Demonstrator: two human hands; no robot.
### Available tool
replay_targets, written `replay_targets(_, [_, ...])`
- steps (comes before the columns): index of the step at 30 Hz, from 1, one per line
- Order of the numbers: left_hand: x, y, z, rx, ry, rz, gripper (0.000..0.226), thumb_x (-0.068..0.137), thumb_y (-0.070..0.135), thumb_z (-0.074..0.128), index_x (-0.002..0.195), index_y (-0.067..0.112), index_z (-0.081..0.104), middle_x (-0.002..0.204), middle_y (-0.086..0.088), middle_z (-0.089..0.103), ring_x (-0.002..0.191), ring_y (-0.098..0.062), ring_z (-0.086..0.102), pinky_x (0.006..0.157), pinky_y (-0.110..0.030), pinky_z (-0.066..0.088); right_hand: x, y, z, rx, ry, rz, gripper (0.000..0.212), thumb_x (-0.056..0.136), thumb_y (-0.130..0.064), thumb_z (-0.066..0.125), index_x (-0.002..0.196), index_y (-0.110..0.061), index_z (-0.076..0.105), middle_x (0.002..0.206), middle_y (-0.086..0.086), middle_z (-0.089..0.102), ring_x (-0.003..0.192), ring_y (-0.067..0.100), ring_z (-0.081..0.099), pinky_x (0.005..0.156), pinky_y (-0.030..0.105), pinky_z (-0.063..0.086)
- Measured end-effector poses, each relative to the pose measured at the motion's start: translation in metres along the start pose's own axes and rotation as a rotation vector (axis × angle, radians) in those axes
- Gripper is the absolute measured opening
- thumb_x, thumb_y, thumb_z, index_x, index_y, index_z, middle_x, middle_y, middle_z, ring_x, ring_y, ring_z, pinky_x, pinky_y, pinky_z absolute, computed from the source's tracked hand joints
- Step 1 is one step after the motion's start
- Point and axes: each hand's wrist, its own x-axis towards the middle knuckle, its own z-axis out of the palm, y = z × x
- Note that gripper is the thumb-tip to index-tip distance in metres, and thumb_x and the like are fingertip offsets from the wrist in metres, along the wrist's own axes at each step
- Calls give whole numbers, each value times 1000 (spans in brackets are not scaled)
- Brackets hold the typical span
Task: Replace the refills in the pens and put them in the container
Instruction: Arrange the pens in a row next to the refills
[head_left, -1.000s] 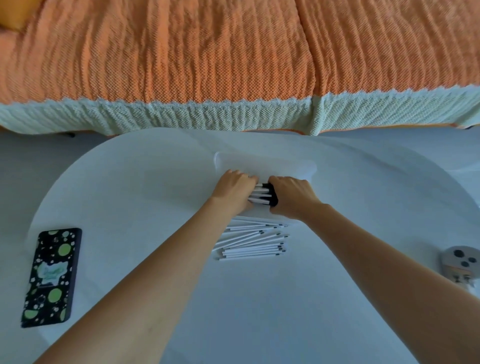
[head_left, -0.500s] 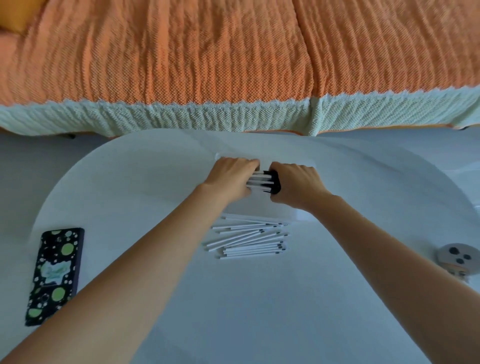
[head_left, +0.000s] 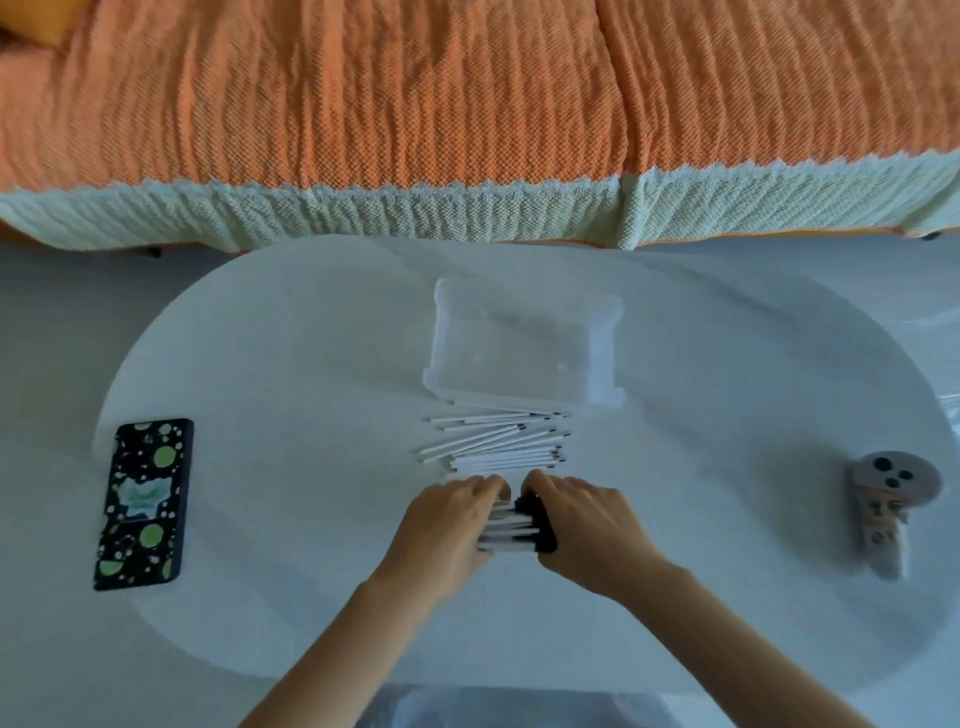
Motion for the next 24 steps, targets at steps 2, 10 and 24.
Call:
replay_targets(2, [2,-5,17,-32,54,-5,42,82,20,60,121,22,43,113,4,59,97,-19,57,71,-23,34,8,7,22,-23,84,-48,32,72,-16,56,102,-19,48,89,-4,61,80,22,60,61,29,36])
replay_targets(10, [5,-28,57,-90,239,132,71,46,16,85,105,23,47,97,8,56,88,-10,49,71,-20,38,17,24,52,-48,287,-158,45,50,-48,73,85,-26,56,80,-11,53,73,12,52,56,18,38])
replay_targets(24, [10,-57,97,76,469,290,75,73,74,48,130,25,44,123,13,46,108,-7,46,92,-20,34,18,46,84,-129,412,-286,106,59,-89,42,135,-15,45,121,-3,50,111,18,42,98,28,32])
